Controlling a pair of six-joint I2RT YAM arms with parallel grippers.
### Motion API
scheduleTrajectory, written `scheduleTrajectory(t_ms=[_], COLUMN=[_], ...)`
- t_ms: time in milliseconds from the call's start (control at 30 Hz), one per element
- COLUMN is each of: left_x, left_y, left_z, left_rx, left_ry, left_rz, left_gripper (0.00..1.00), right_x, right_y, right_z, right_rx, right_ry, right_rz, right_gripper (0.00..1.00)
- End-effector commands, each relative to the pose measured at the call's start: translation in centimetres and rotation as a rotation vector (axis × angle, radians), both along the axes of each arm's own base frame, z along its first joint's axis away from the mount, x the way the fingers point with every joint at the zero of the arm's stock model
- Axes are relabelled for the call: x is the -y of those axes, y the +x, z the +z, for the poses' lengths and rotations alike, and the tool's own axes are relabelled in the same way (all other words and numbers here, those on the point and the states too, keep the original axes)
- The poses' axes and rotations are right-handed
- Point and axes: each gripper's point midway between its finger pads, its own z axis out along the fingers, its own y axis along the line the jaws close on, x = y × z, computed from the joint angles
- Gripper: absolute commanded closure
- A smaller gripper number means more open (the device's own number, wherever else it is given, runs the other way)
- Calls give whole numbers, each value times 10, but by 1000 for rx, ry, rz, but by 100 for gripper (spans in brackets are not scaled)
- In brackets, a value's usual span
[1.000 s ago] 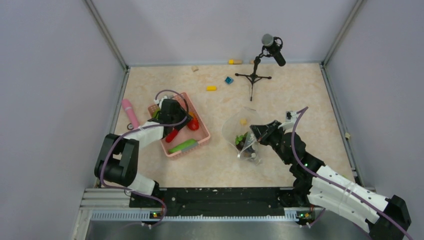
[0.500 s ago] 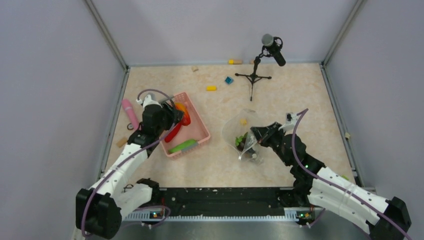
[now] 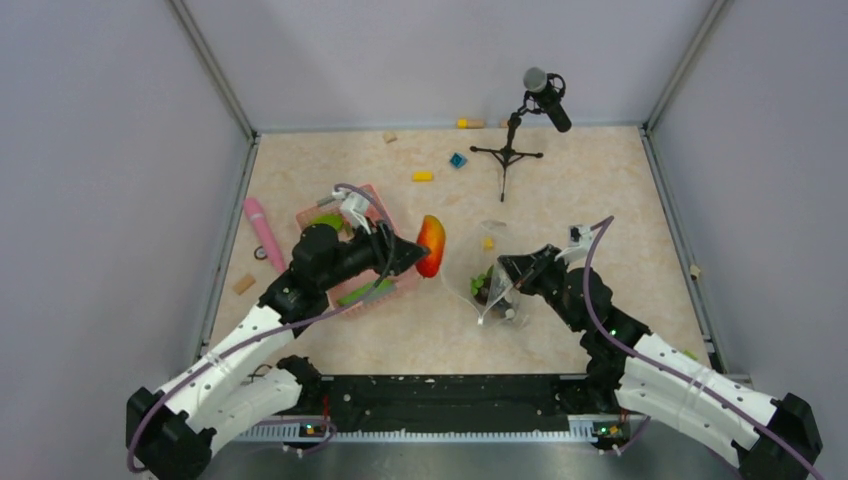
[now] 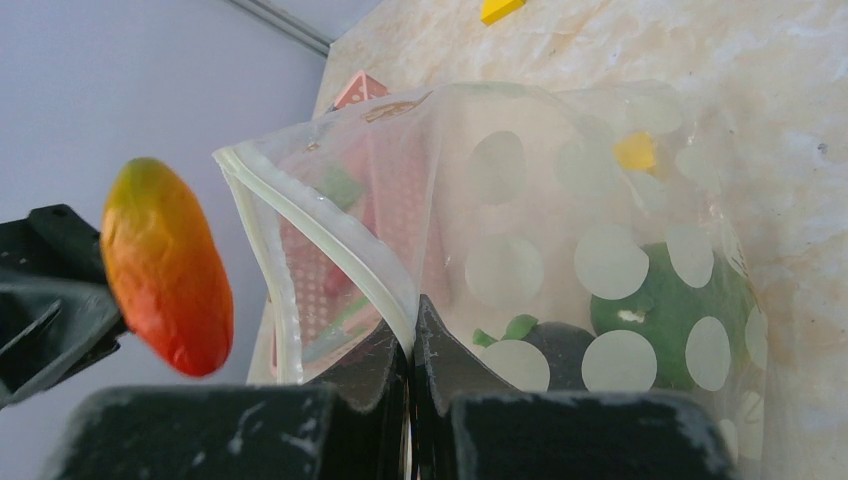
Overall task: Place the food in the zip-top bag and seal the zipper
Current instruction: Pick up the fake fruit from the bin, then place the fake fruit in the zipper food storage bag.
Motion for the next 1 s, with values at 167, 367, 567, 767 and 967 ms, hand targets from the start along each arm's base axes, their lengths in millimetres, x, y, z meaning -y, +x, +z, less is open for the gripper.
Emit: scheduleTrajectory(t_ms=[167, 367, 567, 767, 967], left_x=[83, 109, 97, 96, 98], left_y=[-47, -36, -4, -3, -6], left_z=[52, 22, -12, -14, -6], left_rx=[260, 188, 91, 81, 91], left_ry=[16, 126, 274, 293, 283], left_rz=[-297, -270, -70, -60, -73], left_gripper=[100, 100, 96, 81, 70], right_x=[-6, -8, -10, -10, -18], right_y=[-3, -4, -5, -1, -1], right_z=[18, 21, 30, 51, 82], right_rx=[39, 41, 55, 93, 152], right_ry=[44, 44, 42, 42, 47], right_rz=[38, 48, 65, 53, 91], right_gripper=[100, 100, 100, 100, 100])
